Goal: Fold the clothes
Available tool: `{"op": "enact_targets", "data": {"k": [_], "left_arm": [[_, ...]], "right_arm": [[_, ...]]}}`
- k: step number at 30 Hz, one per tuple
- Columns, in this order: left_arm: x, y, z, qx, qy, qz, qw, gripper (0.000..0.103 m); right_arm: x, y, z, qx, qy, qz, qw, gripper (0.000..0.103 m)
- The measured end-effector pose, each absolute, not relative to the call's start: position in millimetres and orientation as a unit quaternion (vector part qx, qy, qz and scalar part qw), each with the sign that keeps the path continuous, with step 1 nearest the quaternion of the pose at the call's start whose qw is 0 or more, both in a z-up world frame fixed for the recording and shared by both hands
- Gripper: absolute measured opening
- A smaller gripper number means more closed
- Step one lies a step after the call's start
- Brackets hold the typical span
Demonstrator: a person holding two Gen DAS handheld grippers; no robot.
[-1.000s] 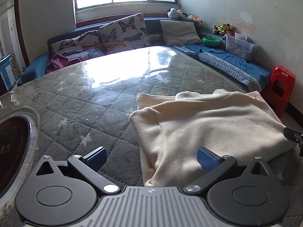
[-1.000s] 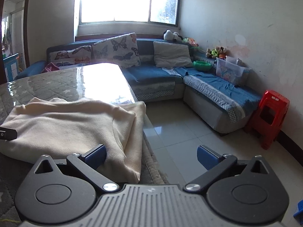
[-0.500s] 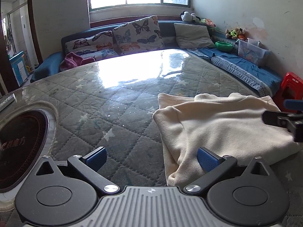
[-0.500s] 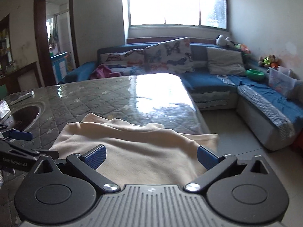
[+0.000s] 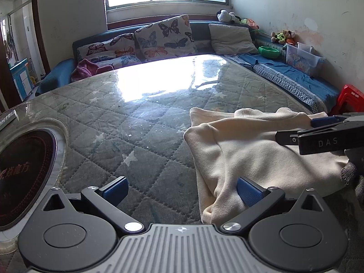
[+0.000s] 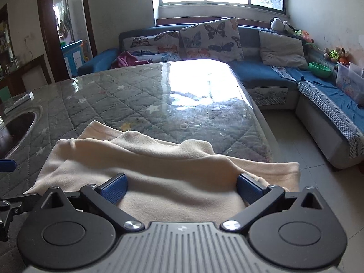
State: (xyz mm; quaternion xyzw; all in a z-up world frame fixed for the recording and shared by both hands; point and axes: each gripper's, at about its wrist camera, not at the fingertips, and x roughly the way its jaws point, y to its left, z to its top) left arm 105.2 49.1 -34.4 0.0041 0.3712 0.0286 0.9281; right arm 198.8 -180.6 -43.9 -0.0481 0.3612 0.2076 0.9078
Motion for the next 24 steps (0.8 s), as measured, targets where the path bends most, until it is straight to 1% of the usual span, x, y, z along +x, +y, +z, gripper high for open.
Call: {"op": "enact_targets", "data": {"k": [6, 15, 20, 24], "left_arm": [[106.0, 49.4, -34.6, 0.001, 0.374, 0.028, 0.927, 0.103], [106.6, 49.6, -35.2, 0.000, 0.377, 0.027, 0.926, 0.103], [106.9, 49.7, -35.6, -0.003, 0.380, 0.026, 0.925, 0.103], [106.9, 50.4, -35.5, -0.005, 0.381, 0.026, 0.924, 0.103]], "right_arm": [[204.3, -166.6, -29.9, -0.076, 0.355, 0.205, 0.909, 0.103], [234.2, -154.7, -39.5, -0.085, 0.384, 0.190, 0.900, 0.103], [229.2, -150.2, -27.9, -0.092, 0.369, 0.199, 0.903, 0.103], [234.6, -135.3, -32.8, -0.104, 0.371, 0.204, 0.900, 0.103]]}}
